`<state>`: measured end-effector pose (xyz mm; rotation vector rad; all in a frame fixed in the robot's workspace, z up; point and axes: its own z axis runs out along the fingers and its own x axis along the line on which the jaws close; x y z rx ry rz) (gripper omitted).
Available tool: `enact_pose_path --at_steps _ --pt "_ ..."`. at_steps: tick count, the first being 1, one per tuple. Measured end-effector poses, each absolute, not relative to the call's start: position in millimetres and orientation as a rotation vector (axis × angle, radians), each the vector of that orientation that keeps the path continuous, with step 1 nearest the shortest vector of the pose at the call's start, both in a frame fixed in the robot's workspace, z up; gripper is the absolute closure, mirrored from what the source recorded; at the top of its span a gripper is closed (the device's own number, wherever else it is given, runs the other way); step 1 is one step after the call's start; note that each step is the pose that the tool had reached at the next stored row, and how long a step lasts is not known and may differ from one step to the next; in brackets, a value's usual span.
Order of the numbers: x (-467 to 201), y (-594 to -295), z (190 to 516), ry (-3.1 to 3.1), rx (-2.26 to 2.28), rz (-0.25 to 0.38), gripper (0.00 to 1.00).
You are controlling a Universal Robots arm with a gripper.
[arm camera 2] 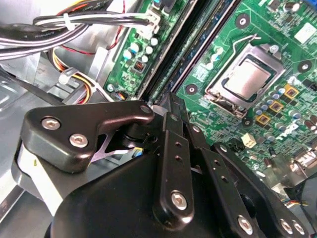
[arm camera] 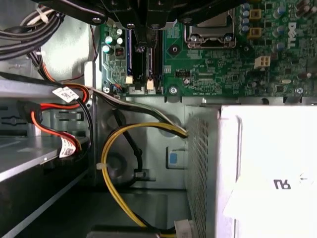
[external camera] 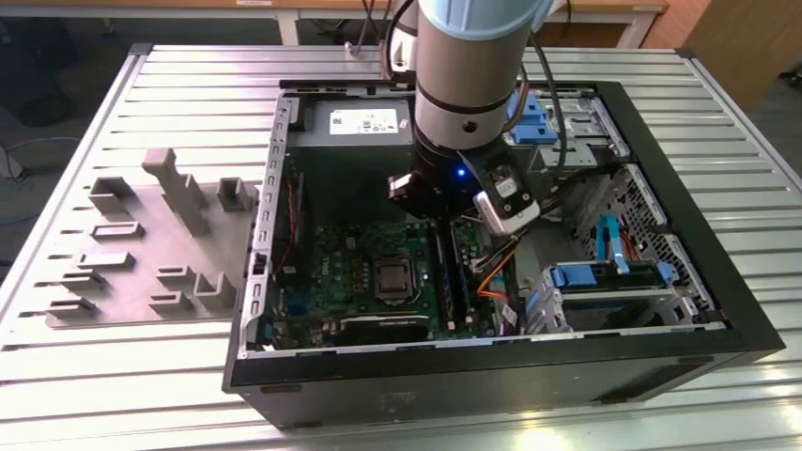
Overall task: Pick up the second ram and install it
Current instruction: 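Press down the second ram until it locks into place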
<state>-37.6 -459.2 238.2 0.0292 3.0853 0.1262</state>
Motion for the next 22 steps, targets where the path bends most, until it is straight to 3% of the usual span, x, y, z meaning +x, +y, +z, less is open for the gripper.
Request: enact_pose_path --at_steps 22 --pt "-37.4 -442.5 223.0 3.085 0.029 0.125 0.89"
